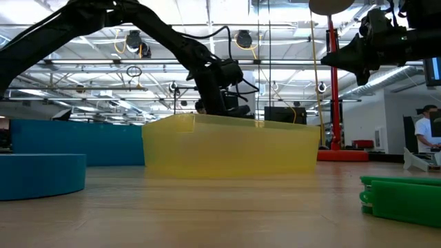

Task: Pick and place Stapler, Stapler remover, tape
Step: Put the green stapler into the red bin

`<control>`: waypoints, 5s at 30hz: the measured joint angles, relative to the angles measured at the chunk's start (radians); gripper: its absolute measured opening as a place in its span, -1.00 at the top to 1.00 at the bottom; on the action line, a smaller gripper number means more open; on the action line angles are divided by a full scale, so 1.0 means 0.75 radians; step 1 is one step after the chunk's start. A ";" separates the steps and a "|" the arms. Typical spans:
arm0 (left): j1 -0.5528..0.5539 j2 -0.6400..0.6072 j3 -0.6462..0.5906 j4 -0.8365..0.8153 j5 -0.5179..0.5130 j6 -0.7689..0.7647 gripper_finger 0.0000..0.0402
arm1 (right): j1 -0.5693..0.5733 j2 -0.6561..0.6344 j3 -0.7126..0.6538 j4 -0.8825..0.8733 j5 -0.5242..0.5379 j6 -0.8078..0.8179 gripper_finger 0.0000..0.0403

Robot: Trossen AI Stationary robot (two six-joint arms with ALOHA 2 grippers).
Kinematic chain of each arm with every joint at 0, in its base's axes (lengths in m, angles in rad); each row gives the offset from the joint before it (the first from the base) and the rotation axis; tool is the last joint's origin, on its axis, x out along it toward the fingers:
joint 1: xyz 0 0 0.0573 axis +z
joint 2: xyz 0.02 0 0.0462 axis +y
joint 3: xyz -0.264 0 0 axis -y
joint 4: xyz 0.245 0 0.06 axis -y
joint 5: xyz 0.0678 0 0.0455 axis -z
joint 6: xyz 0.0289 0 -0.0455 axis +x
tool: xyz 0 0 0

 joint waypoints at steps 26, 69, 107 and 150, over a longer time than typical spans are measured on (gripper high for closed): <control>-0.521 -0.488 0.002 -0.253 0.156 -0.120 0.08 | 0.000 0.001 0.000 -0.010 -0.039 0.015 1.00; -1.263 0.070 0.001 0.336 0.053 0.132 -0.03 | 0.001 0.001 0.000 -0.034 -0.151 0.051 1.00; -1.266 0.198 0.002 0.387 0.049 0.192 0.28 | 0.001 0.001 0.000 -0.091 -0.146 0.049 1.00; -0.029 -0.133 -0.001 0.062 -0.033 0.128 0.72 | -0.001 0.001 0.000 -0.090 -0.064 0.053 1.00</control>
